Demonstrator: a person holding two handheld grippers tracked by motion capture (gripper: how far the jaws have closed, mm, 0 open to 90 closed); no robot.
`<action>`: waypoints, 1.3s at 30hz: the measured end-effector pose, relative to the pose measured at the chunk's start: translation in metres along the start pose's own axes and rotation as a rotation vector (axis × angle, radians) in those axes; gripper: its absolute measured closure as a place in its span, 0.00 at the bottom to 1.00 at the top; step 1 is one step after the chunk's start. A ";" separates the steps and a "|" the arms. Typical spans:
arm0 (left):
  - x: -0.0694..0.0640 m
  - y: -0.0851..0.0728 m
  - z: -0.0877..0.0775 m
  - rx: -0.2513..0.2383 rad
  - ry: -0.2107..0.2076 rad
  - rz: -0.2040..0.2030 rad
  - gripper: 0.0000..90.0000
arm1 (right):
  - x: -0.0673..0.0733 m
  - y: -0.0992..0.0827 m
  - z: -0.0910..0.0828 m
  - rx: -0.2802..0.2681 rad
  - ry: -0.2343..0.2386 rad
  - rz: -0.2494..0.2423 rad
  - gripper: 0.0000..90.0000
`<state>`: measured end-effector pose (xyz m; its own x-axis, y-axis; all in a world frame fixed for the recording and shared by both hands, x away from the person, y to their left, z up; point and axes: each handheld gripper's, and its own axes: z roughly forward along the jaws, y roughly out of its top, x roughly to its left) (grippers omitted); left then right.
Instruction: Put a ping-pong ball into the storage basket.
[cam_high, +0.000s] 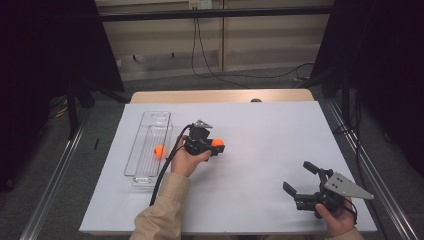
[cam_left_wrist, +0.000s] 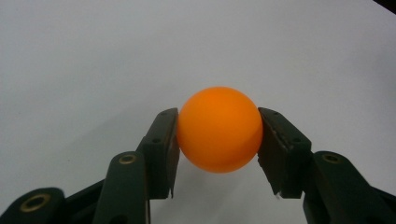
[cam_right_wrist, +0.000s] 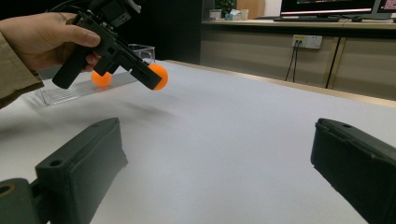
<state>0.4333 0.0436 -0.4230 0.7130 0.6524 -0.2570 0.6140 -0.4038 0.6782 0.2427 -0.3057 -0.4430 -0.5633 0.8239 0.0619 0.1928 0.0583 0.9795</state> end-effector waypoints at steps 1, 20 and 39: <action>0.000 0.000 -0.001 0.000 0.000 0.001 0.57 | 0.000 0.000 0.000 0.000 0.000 0.001 0.02; 0.005 -0.001 -0.013 -0.011 0.010 -0.015 0.57 | 0.000 0.000 0.000 0.000 0.000 -0.002 0.02; 0.010 -0.001 -0.025 -0.015 0.003 -0.043 0.57 | 0.000 0.000 0.000 0.000 0.000 -0.004 0.02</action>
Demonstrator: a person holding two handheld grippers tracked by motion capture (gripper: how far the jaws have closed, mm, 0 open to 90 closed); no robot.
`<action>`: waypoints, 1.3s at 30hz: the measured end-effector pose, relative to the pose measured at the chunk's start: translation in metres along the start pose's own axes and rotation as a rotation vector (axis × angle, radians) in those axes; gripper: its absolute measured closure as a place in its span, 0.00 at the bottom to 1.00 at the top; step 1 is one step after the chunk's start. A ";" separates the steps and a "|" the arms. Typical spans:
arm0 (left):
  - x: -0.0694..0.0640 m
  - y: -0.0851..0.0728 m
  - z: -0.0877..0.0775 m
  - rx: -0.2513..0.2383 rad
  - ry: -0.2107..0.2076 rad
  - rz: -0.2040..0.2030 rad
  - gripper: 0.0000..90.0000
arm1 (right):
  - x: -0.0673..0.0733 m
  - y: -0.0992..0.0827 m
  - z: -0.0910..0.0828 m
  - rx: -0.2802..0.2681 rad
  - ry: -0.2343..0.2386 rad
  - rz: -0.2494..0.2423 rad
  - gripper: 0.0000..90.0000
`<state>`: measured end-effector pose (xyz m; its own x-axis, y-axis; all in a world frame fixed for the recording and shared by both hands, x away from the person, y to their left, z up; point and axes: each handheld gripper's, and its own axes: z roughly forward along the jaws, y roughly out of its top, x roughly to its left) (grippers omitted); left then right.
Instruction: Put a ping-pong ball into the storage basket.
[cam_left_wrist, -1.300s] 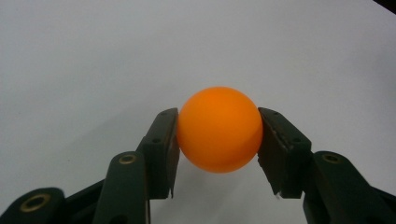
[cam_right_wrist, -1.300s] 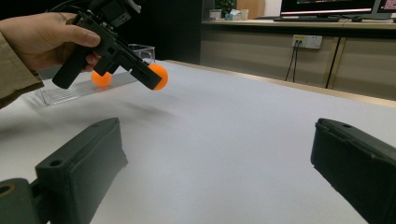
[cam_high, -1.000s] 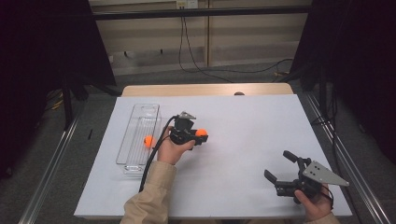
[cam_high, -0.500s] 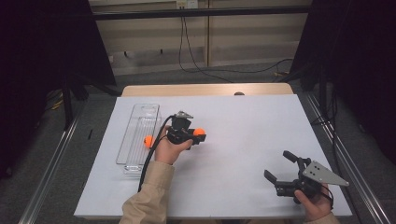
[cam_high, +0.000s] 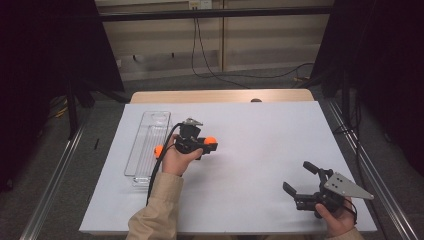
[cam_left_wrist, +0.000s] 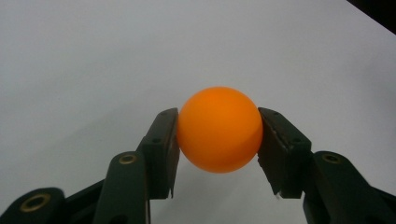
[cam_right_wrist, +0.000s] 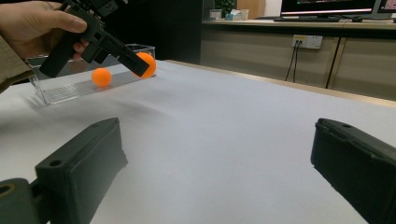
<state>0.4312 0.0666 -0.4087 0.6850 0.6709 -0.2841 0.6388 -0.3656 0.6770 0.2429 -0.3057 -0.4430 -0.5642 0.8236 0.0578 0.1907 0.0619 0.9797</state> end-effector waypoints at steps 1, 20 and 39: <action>0.000 0.000 -0.001 0.003 -0.001 -0.001 0.57 | 0.000 0.000 0.000 0.000 0.000 0.001 0.02; 0.005 -0.001 -0.009 0.009 0.003 -0.022 0.57 | 0.000 0.000 0.000 -0.004 0.002 0.006 0.02; 0.009 -0.002 -0.015 0.016 0.006 -0.034 0.57 | 0.000 0.000 0.000 -0.003 0.001 0.005 0.02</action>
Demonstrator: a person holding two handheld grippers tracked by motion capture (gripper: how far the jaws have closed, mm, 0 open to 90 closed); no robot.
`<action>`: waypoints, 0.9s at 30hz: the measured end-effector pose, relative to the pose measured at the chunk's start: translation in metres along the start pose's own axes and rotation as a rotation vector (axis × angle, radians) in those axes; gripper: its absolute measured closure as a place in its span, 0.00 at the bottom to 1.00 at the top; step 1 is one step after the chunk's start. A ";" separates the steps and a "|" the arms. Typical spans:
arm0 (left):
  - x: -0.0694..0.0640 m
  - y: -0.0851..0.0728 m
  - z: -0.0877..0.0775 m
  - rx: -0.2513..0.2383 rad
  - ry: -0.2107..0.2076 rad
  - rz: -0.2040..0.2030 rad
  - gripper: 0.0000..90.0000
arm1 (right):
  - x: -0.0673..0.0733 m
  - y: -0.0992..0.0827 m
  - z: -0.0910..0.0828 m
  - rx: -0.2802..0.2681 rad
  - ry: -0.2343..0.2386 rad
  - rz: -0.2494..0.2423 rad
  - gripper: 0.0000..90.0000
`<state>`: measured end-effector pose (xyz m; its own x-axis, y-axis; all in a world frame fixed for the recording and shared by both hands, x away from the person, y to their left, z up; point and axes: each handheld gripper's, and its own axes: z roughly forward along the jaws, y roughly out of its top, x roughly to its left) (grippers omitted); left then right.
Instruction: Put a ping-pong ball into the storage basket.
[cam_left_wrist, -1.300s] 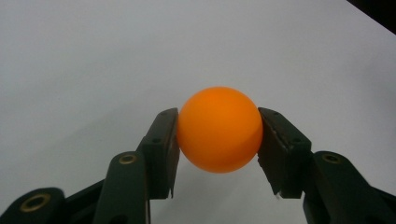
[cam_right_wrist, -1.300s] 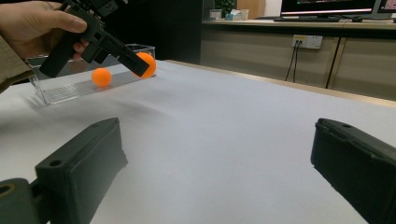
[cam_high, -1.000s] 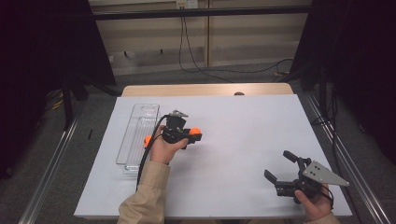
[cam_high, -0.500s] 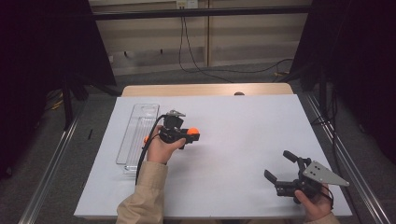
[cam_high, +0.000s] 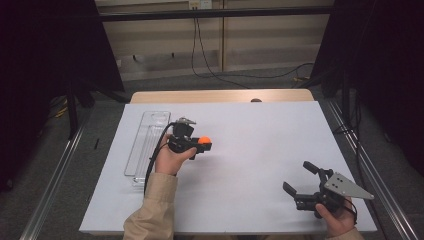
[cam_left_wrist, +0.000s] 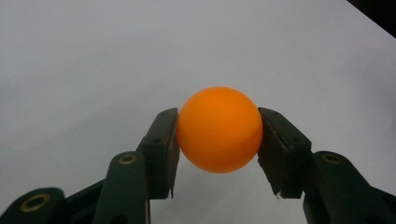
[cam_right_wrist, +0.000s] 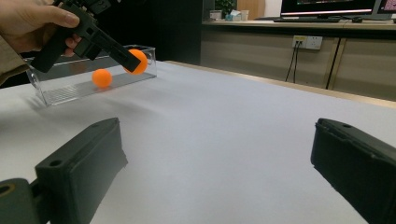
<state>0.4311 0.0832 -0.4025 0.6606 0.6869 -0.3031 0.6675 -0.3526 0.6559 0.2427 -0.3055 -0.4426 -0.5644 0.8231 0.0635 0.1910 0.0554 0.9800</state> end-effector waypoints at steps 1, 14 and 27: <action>0.000 0.000 0.000 0.000 0.002 0.000 0.57 | 0.000 0.000 0.000 0.000 0.000 0.000 0.02; 0.003 0.000 -0.005 0.001 0.007 0.000 0.57 | 0.000 0.000 0.000 -0.001 -0.001 0.002 0.02; 0.006 -0.001 -0.010 -0.009 0.018 -0.015 0.57 | 0.000 0.000 0.000 0.000 0.000 -0.001 0.02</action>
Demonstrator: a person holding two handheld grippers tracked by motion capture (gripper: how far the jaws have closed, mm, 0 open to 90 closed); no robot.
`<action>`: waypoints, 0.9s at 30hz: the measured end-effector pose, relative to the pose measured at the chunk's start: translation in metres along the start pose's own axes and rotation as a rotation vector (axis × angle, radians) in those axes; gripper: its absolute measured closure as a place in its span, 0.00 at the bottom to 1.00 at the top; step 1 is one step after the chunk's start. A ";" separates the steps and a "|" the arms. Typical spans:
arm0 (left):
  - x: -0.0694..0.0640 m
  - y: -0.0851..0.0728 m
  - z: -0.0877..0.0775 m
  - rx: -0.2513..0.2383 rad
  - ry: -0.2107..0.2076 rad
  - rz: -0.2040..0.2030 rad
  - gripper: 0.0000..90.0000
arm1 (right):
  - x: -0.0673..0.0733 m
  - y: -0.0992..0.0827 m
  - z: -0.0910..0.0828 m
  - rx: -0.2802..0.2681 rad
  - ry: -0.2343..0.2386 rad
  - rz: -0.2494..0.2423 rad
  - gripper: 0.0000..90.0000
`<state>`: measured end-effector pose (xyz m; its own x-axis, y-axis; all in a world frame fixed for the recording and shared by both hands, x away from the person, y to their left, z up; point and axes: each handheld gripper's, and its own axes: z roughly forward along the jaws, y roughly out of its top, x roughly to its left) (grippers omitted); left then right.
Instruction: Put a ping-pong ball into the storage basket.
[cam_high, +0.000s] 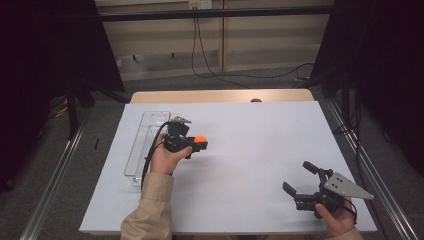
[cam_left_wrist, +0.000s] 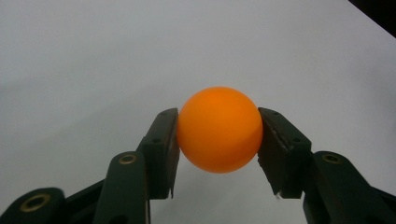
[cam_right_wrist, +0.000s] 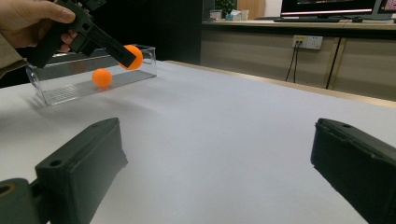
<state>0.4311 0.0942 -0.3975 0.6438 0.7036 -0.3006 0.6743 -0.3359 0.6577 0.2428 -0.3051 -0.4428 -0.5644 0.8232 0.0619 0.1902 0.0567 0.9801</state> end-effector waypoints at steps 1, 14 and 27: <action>0.000 0.000 0.000 0.002 0.000 0.000 0.57 | 0.000 0.000 0.000 0.000 0.000 0.000 0.02; 0.003 0.000 -0.004 0.002 0.008 -0.001 0.57 | 0.000 0.000 0.000 -0.002 -0.001 0.006 0.02; 0.006 0.000 -0.010 0.012 0.021 0.003 0.57 | 0.000 0.000 0.000 -0.002 -0.002 0.007 0.02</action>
<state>0.4316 0.1048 -0.3929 0.6382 0.7155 -0.2841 0.6767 -0.3454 0.6502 0.2426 -0.3048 -0.4426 -0.5619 0.8244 0.0681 0.1919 0.0499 0.9801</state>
